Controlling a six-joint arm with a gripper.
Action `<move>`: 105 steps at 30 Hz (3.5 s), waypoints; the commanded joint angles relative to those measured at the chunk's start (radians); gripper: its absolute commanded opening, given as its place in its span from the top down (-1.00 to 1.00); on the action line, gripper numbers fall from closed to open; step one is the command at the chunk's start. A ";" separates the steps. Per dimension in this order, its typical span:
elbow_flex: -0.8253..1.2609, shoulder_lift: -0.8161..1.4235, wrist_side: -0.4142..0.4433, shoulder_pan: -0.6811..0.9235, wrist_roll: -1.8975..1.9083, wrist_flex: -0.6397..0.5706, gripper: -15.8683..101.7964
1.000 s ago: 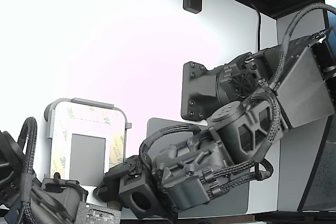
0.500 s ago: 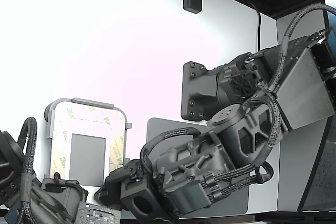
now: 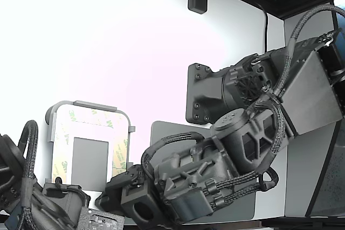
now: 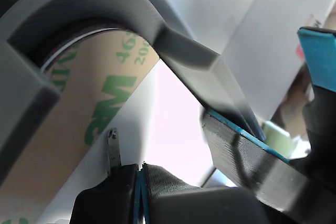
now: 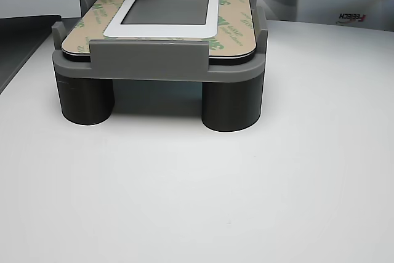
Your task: Peel off protective film from adhesive tape.
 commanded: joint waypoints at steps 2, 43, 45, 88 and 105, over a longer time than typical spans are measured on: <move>-0.051 0.009 -0.002 -0.006 0.009 0.028 0.92; -0.094 -0.002 0.006 0.009 0.021 0.063 0.92; -0.086 -0.003 0.005 0.006 0.015 0.054 0.92; -0.063 0.012 0.018 0.028 0.023 0.060 0.92; -0.092 0.014 0.023 0.040 0.046 0.094 0.92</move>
